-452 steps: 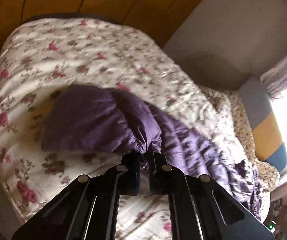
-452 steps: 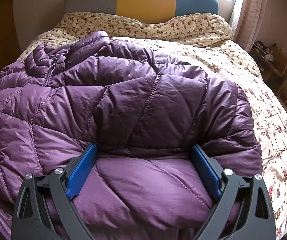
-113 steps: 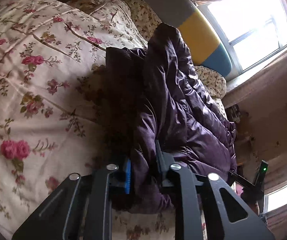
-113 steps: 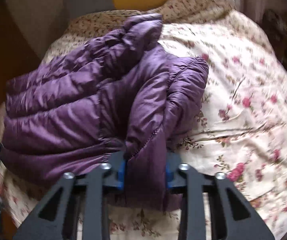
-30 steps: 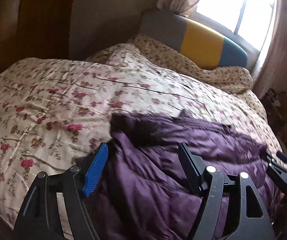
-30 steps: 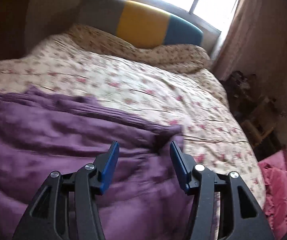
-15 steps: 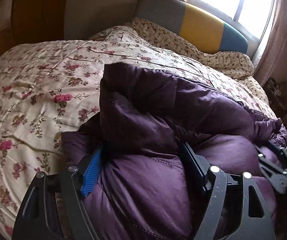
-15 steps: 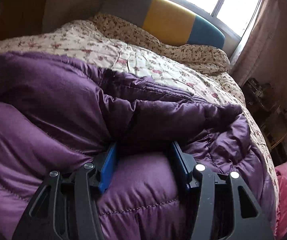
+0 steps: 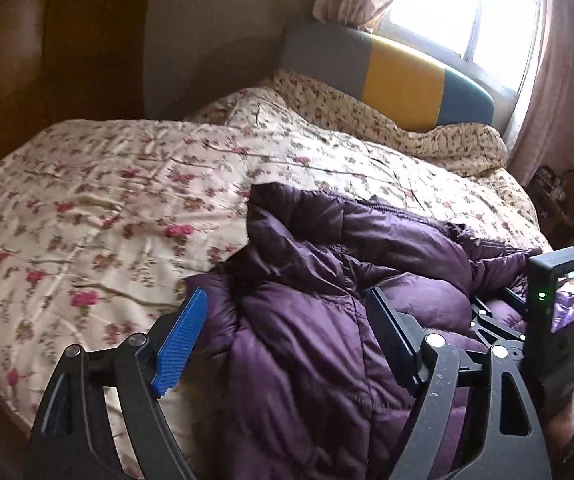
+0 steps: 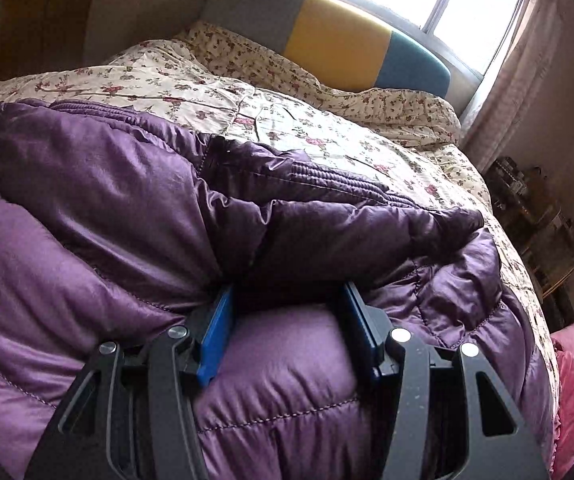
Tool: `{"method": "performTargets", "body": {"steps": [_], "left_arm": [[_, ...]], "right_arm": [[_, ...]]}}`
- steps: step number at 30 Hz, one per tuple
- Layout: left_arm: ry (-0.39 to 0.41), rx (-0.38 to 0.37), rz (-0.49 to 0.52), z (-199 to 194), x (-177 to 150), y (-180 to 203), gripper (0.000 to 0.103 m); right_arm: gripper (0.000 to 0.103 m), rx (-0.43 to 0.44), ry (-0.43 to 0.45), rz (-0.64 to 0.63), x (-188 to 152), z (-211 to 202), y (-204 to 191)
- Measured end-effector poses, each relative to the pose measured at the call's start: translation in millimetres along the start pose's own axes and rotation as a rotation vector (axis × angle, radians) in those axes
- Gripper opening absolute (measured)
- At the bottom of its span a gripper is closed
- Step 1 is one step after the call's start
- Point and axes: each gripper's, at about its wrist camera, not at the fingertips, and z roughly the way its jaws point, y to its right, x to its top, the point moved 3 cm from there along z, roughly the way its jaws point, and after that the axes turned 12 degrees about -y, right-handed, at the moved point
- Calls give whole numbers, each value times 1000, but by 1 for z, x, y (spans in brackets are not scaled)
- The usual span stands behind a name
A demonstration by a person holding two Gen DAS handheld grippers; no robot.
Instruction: Fold large clothes
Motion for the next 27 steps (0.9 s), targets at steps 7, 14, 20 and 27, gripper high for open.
{"method": "performTargets", "body": {"steps": [7, 14, 20, 27], "left_arm": [[5, 13, 21, -17, -9, -10, 81], [-42, -7, 3, -9, -20, -26, 81], [-118, -176, -99, 14, -28, -49, 87], [-200, -509, -325, 44, -39, -84, 87]], "right_arm": [[53, -2, 2, 0, 0, -1, 1], [53, 0, 3, 1, 0, -1, 1], [53, 0, 3, 0, -1, -1, 1], [53, 2, 5, 2, -1, -2, 1]]}}
